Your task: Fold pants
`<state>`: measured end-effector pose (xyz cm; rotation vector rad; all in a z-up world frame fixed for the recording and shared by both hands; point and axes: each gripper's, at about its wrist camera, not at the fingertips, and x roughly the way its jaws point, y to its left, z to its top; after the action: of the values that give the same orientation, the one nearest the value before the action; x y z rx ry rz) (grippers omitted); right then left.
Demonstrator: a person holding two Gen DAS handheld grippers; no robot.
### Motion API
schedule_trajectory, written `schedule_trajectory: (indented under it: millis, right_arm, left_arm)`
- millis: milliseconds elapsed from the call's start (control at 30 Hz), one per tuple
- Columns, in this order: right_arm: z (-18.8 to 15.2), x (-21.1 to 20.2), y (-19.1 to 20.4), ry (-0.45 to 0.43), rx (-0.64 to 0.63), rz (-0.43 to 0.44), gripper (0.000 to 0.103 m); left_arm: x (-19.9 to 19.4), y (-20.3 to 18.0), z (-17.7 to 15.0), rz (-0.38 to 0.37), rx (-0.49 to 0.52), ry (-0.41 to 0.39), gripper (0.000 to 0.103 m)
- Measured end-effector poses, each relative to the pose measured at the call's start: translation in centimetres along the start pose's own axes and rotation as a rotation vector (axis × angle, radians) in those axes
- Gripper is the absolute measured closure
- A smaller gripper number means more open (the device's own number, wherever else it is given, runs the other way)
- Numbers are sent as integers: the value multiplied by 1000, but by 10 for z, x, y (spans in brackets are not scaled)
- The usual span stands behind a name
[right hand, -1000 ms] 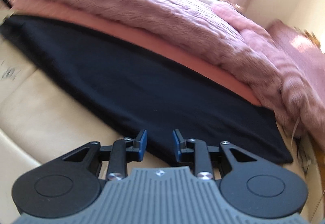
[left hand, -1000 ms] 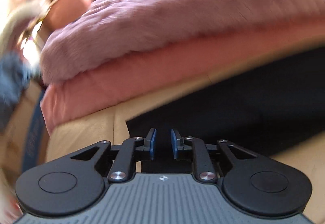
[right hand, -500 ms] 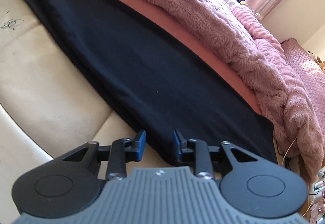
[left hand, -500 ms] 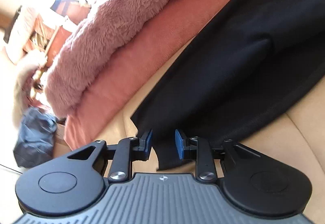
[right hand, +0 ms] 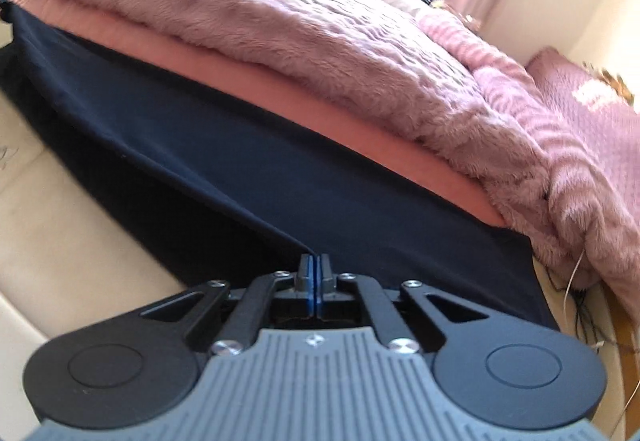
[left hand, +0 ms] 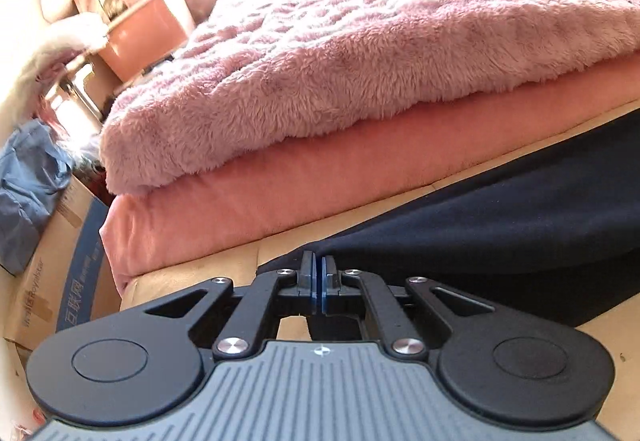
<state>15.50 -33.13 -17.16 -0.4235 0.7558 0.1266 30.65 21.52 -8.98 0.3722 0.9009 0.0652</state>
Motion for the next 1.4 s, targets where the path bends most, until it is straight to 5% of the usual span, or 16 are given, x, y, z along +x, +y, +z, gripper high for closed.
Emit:
schedule_trajectory:
  millis: [133, 200, 367, 467, 533, 600, 700, 867, 1100, 1400]
  right_arm:
    - [1, 15, -5, 43, 62, 36, 103]
    - [1, 21, -1, 62, 57, 54, 103]
    - [-1, 25, 5, 72, 53, 54, 103]
    - [-1, 27, 5, 74, 58, 53, 103]
    - [0, 29, 4, 73, 62, 52, 103]
    - [0, 31, 5, 74, 61, 51, 103]
    - [-1, 31, 6, 74, 59, 51, 103]
    - [-3, 28, 5, 69, 66, 51, 103]
    - [-1, 32, 3, 77, 60, 63, 103]
    - [-2, 38, 0, 89, 81, 82, 103]
  left_arm:
    - [44, -22, -3, 11, 113, 159, 100]
    - [60, -26, -8, 35, 103, 196, 88]
    - [45, -18, -19, 39, -4, 108, 80]
    - [21, -20, -28, 72, 58, 45, 80]
    - [11, -22, -35, 19, 115, 38, 84]
    - [6, -30, -45, -38, 198, 60, 86]
    - [14, -46, -59, -21, 297, 96, 86]
    - [37, -38, -48, -38, 123, 64, 86]
    - [63, -18, 9, -69, -76, -12, 88]
    - [94, -35, 22, -37, -5, 61, 88]
